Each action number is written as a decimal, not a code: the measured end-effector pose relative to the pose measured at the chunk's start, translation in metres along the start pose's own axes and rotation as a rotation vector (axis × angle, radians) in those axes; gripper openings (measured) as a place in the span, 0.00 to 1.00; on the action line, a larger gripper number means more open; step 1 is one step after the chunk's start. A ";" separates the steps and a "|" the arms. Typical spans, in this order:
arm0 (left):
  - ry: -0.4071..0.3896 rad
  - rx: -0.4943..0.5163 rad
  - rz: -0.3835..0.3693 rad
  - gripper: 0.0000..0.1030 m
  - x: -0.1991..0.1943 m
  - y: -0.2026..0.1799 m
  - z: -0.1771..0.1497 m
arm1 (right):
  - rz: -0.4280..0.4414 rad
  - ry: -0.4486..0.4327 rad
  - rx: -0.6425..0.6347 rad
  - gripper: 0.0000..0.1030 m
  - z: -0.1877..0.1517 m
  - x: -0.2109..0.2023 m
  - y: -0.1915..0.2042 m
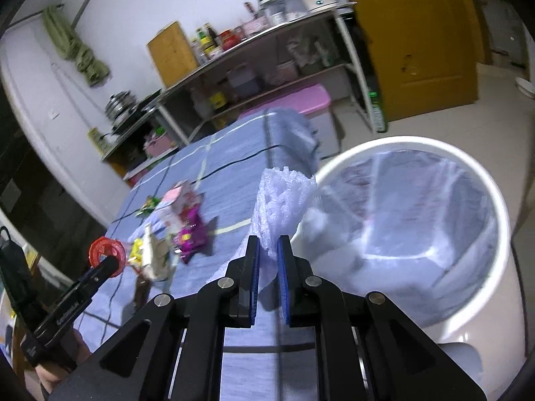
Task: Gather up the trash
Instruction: 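Carry the mesh sleeve and clear cup over the bin and release both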
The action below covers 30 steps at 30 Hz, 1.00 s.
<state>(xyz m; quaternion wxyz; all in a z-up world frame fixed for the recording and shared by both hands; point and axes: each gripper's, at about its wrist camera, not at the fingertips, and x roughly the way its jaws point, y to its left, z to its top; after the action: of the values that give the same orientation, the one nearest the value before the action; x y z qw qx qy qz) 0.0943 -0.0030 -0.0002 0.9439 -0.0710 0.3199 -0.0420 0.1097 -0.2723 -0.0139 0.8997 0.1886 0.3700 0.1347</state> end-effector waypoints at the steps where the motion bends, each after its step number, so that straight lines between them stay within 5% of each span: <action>1: 0.005 0.014 -0.022 0.42 0.004 -0.009 0.001 | -0.014 -0.005 0.010 0.11 0.001 -0.003 -0.008; 11: 0.081 0.156 -0.228 0.42 0.048 -0.100 0.006 | -0.140 0.002 0.057 0.11 0.003 -0.019 -0.067; 23: 0.167 0.254 -0.352 0.42 0.088 -0.157 -0.001 | -0.209 0.083 0.075 0.14 -0.001 -0.011 -0.105; 30: 0.183 0.266 -0.376 0.55 0.092 -0.162 -0.007 | -0.197 0.086 0.078 0.41 -0.004 -0.010 -0.107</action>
<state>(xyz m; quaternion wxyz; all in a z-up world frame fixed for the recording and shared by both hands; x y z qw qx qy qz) 0.1576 -0.1752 -0.0348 0.8876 -0.0002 0.3770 -0.2648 0.1108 -0.3708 -0.0572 0.8838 0.1802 0.4300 0.0390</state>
